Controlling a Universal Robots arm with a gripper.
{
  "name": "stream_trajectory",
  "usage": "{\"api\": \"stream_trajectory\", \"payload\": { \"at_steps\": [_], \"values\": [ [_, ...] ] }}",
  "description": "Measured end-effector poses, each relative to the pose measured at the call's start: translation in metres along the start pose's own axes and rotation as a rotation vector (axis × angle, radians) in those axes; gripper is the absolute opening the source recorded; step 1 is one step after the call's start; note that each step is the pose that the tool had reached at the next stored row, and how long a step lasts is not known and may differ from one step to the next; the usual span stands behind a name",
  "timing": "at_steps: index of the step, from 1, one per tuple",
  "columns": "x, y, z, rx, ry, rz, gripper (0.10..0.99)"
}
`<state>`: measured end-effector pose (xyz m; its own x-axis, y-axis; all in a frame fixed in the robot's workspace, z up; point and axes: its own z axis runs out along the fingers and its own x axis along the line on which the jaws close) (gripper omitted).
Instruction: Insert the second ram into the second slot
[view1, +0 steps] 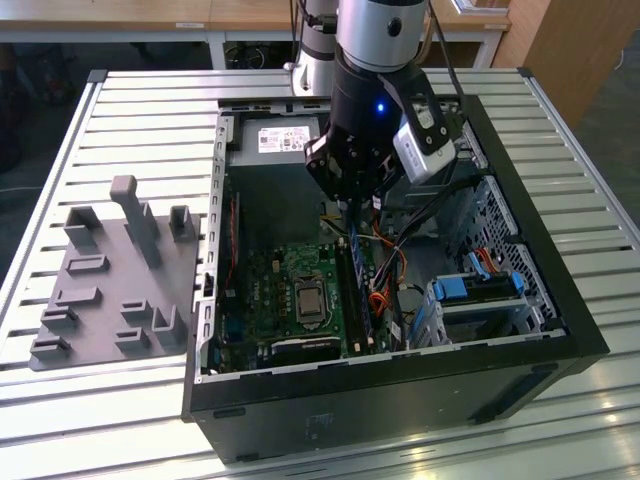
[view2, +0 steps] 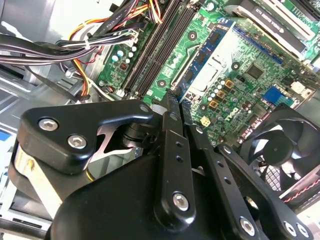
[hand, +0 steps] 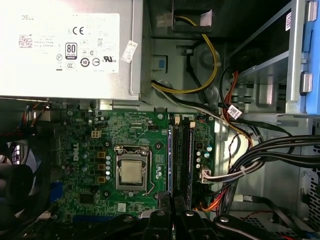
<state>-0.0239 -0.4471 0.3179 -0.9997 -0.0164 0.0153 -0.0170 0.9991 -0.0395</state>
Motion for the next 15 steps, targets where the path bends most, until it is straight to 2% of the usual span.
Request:
{"api": "stream_trajectory", "payload": {
  "at_steps": [15],
  "values": [
    [-0.0001, 0.0005, 0.0128, 0.000, 0.0036, 0.000, 0.141]
  ]
}}
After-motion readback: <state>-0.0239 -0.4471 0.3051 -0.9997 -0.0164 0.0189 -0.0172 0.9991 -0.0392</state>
